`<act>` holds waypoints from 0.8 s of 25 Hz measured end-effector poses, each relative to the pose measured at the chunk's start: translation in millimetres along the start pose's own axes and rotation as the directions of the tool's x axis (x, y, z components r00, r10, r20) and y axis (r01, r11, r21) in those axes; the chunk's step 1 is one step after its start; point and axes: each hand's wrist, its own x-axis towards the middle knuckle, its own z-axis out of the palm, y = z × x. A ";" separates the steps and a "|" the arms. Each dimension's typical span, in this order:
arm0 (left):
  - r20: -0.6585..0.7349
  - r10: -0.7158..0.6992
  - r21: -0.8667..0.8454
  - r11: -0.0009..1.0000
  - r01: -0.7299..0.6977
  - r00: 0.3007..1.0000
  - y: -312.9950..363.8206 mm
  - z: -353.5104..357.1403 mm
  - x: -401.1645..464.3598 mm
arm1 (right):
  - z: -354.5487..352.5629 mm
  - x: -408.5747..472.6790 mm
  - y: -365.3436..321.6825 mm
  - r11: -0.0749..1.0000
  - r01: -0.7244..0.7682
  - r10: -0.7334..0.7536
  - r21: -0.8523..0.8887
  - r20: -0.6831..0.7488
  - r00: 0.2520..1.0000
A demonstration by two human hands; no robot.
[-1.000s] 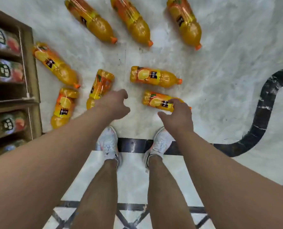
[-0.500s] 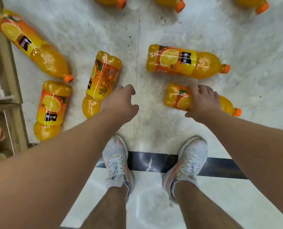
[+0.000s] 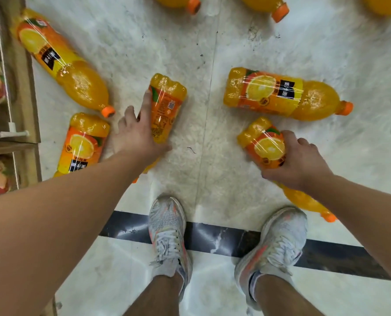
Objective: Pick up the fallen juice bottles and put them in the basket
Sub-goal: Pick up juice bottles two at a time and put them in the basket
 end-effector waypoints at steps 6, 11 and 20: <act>-0.051 -0.035 -0.175 0.984 0.025 0.998 0.5 10.1 -1.1 | 19.9 -13.6 -53.3 0.971 -0.102 0.095 0.218 0.044 0.995; 0.076 -0.100 -0.243 0.963 0.116 0.992 14.4 -17.6 -27.6 | -9.9 -37.8 -85.5 0.951 -0.108 0.092 0.289 0.068 0.993; 0.262 -0.120 -0.338 0.918 0.208 0.957 26.2 -174.4 -185.7 | -190.5 -180.4 -110.0 0.943 -0.086 0.108 0.323 -0.052 0.993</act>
